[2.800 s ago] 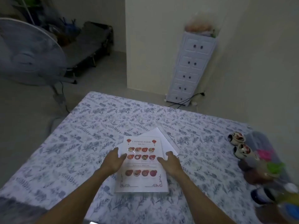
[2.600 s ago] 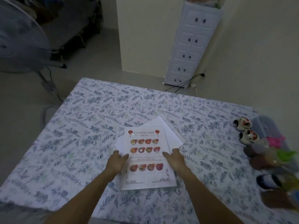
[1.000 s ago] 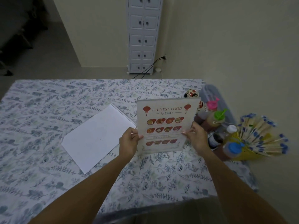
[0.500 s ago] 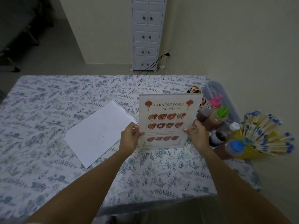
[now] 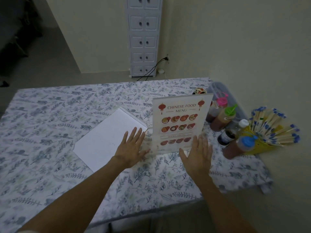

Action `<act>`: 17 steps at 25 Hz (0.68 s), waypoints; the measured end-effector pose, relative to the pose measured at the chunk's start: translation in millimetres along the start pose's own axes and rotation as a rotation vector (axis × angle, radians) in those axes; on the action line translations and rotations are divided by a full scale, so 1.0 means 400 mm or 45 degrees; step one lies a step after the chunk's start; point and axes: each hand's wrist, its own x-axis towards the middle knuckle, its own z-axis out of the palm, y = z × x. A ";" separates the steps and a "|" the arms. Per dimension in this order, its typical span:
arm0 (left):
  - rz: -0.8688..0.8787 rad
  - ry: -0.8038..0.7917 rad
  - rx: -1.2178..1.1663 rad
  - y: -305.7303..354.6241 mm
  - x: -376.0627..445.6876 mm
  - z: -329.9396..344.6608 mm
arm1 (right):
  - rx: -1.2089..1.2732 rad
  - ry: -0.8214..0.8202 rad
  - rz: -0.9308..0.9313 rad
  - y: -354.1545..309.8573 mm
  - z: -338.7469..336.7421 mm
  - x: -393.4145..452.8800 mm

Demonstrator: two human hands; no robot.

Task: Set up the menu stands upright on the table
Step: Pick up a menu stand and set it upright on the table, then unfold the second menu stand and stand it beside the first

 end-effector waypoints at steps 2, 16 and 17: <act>0.074 -0.035 0.042 -0.053 -0.020 0.007 | 0.023 0.092 -0.044 -0.045 0.022 -0.046; 0.023 -0.195 -0.055 -0.628 -0.138 0.076 | 0.283 -0.192 0.080 -0.631 0.285 -0.224; -0.020 -0.229 -0.097 -0.653 -0.132 0.080 | 0.320 -0.224 0.142 -0.654 0.303 -0.223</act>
